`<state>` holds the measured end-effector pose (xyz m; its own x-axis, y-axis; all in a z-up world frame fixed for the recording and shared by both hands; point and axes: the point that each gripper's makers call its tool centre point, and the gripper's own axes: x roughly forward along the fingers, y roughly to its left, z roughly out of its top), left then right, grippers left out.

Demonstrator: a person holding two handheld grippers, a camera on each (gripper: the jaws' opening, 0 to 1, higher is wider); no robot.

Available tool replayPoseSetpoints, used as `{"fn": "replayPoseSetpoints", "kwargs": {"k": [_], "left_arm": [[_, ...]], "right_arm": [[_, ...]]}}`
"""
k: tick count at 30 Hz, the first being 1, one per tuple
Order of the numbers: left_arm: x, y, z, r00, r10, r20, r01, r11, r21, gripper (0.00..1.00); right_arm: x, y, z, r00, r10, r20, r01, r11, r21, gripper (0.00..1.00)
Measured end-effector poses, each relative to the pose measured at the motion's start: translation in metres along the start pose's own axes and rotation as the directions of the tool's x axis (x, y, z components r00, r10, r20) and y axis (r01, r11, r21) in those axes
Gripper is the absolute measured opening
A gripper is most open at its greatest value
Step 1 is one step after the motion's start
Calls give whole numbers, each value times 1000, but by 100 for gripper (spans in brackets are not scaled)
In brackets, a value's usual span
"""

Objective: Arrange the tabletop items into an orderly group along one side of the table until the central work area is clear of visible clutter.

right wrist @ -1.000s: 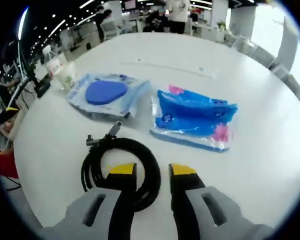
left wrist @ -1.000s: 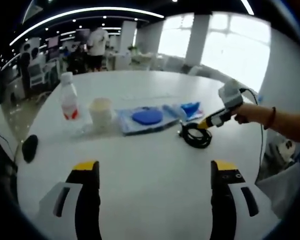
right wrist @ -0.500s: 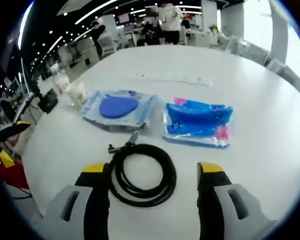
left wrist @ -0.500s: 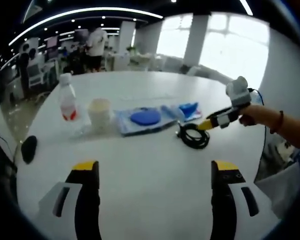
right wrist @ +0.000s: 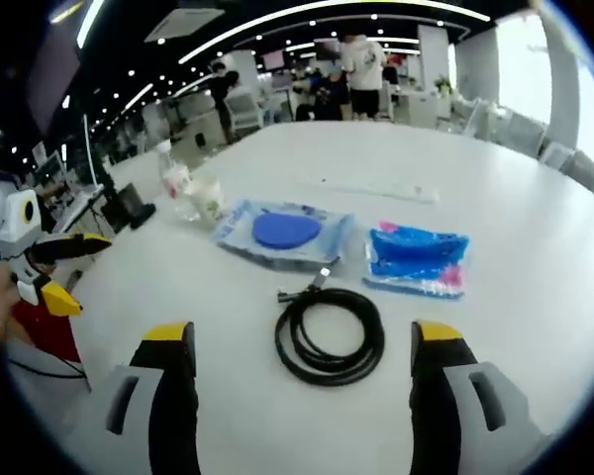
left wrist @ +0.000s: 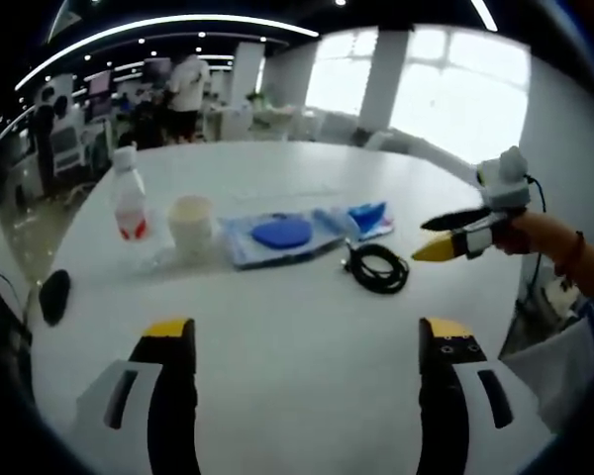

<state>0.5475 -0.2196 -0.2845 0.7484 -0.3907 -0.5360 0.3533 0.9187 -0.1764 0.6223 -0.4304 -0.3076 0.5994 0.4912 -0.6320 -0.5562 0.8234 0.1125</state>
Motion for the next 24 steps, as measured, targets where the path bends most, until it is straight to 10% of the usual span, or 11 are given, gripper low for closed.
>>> {"fn": "replayPoseSetpoints", "kwargs": {"k": [24], "left_arm": [[-32, -27, -3, 999, -34, 24, 33, 999, 30, 90]], "right_arm": [[-76, 45, -7, 992, -27, 127, 26, 1000, 13, 99]]}}
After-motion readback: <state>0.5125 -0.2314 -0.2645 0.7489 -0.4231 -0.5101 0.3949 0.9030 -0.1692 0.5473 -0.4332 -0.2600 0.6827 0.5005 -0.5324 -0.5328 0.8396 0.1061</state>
